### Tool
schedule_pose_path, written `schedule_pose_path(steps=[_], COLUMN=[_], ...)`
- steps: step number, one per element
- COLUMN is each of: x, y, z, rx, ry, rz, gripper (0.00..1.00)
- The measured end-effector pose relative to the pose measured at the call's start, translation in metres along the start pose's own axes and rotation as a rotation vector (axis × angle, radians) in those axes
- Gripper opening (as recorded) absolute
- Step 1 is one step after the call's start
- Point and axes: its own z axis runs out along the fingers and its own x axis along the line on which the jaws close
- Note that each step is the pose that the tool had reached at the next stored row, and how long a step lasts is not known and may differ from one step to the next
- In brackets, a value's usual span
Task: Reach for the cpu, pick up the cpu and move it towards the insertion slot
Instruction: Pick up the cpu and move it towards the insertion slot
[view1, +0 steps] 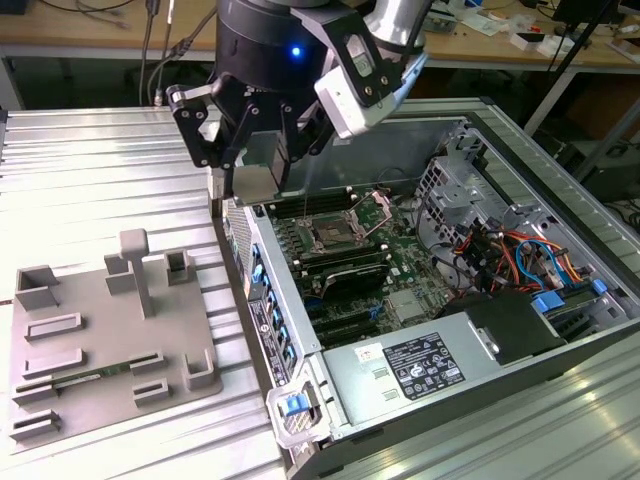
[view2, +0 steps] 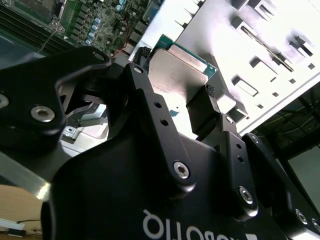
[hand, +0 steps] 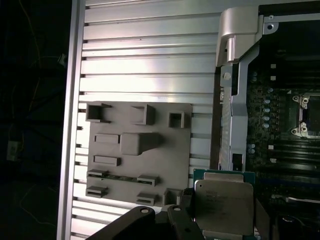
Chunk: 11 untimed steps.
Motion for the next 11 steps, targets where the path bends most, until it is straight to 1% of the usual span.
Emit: schedule_pose_path(steps=[11], x=[-0.0158], y=[-0.0009], z=[-0.0003], rx=[0.0], ry=[0.0], rz=[0.0], gripper=[0.55])
